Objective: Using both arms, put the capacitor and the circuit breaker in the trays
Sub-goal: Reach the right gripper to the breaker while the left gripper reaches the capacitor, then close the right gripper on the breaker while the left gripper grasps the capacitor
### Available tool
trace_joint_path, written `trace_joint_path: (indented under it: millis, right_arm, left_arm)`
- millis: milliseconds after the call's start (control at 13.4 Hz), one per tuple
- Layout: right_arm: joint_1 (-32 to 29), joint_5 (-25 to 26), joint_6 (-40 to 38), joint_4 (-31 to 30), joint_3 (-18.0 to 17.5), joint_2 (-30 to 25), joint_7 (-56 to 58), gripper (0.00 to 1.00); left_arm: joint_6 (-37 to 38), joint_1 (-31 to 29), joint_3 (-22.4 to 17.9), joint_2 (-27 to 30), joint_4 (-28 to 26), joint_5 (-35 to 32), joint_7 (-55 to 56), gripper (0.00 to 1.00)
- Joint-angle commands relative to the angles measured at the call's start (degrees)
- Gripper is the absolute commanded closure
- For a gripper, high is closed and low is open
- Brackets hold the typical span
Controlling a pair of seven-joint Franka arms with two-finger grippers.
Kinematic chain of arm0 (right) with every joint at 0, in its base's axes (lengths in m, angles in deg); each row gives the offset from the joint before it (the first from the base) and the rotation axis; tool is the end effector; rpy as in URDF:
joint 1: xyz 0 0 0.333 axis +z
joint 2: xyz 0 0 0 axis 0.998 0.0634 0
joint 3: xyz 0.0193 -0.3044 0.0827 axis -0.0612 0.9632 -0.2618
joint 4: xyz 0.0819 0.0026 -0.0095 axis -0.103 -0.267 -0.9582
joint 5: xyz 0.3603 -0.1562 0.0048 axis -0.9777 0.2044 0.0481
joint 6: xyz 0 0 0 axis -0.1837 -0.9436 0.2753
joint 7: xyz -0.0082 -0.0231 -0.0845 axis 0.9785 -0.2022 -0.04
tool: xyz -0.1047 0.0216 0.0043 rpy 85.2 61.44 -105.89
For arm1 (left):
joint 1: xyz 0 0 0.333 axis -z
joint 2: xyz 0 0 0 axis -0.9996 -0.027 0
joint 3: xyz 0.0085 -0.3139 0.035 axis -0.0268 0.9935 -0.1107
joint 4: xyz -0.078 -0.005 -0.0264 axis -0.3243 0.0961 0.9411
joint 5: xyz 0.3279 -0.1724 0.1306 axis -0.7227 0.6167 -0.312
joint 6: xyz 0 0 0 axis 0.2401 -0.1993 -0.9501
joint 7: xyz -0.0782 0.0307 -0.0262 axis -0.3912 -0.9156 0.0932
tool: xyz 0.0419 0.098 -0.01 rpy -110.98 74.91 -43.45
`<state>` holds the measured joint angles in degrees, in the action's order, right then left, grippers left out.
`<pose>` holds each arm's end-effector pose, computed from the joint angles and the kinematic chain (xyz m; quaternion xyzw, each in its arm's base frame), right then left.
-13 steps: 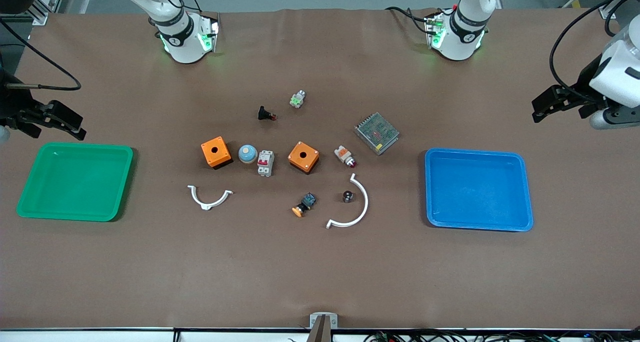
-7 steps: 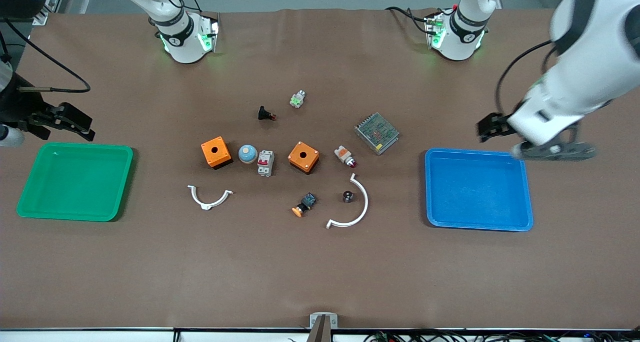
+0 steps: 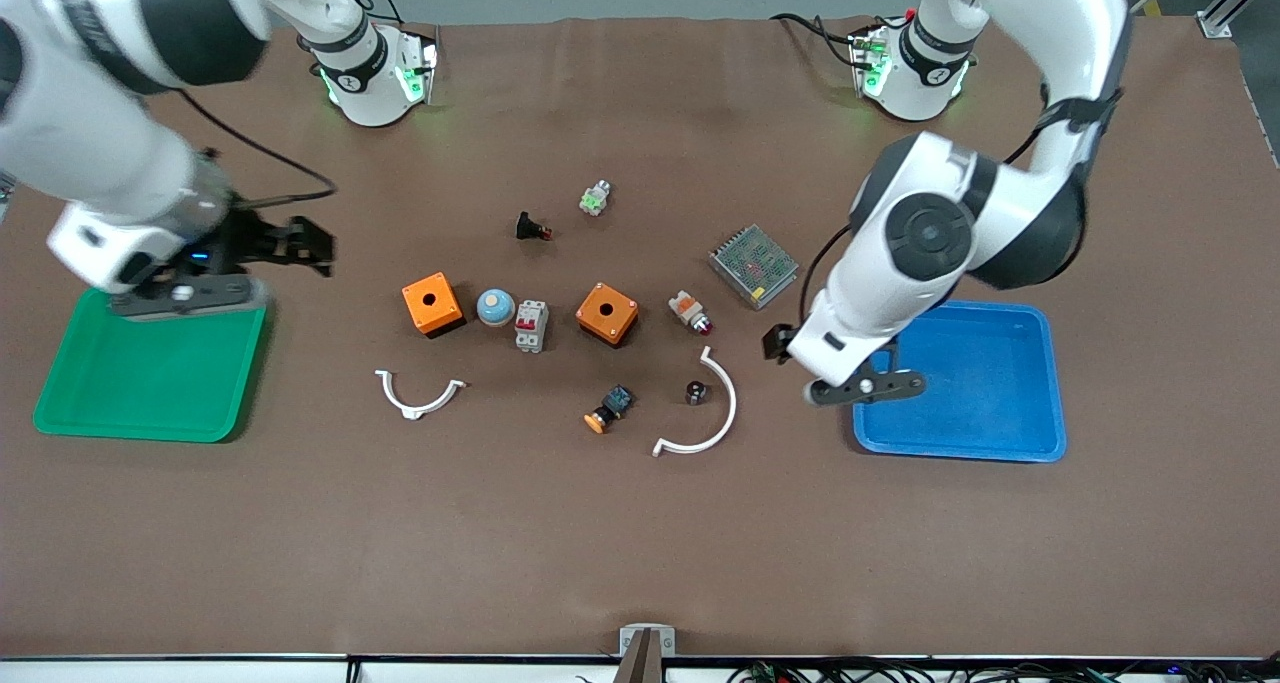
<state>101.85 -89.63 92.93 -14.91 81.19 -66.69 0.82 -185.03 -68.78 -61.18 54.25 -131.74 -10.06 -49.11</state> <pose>0.5689 0.1772 0.5414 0.9976 0.0501 -0.0471 0.0094 0.6198 -0.3271 0.3916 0.9971 0.0719 -0.0083 0.0228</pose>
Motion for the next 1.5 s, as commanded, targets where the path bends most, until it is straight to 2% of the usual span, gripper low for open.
trace_joint_path:
  millis: [0, 299, 524, 673, 973, 1197, 1422]
  right_arm:
    - [5.85, -1.89, 5.61, -5.26, 0.36, 1.36, -9.13, 0.00]
    - [11.93, -2.78, 19.14, -13.18, 0.36, 5.39, -14.51, 0.00]
    - [12.90, -8.03, 23.39, -13.63, 0.36, 10.66, -15.05, 0.00]
    - [13.52, -8.40, 26.45, -14.51, 0.36, 13.39, -15.05, 0.00]
    - [13.52, -8.40, 35.15, -18.46, 0.44, 15.85, -15.05, 0.00]
    - [14.31, -8.49, 39.29, -18.99, 0.44, 18.84, -15.05, 0.00]
    - [14.75, -8.49, 39.57, -19.17, 0.36, 19.29, -15.05, 0.00]
  left_arm:
    - [-1.97, 3.43, -1.44, -7.59, 7.51, -0.14, 7.71, 0.04]
    - [-11.37, 6.33, -2.06, -13.40, 8.05, -0.05, 13.52, 0.15]
    - [-14.63, 9.31, -3.98, -16.04, 8.05, -0.05, 16.16, 0.21]
    - [-16.83, 13.26, -6.97, -18.32, 8.66, 0.04, 19.06, 0.26]
    - [-16.75, 15.56, -7.60, -20.53, 9.11, -0.05, 21.44, 0.31]
    - [-16.75, 16.18, -7.60, -21.76, 8.67, -0.13, 21.44, 0.36]
    - [-16.75, 16.09, -7.60, -22.20, 8.67, -0.14, 21.36, 0.38]
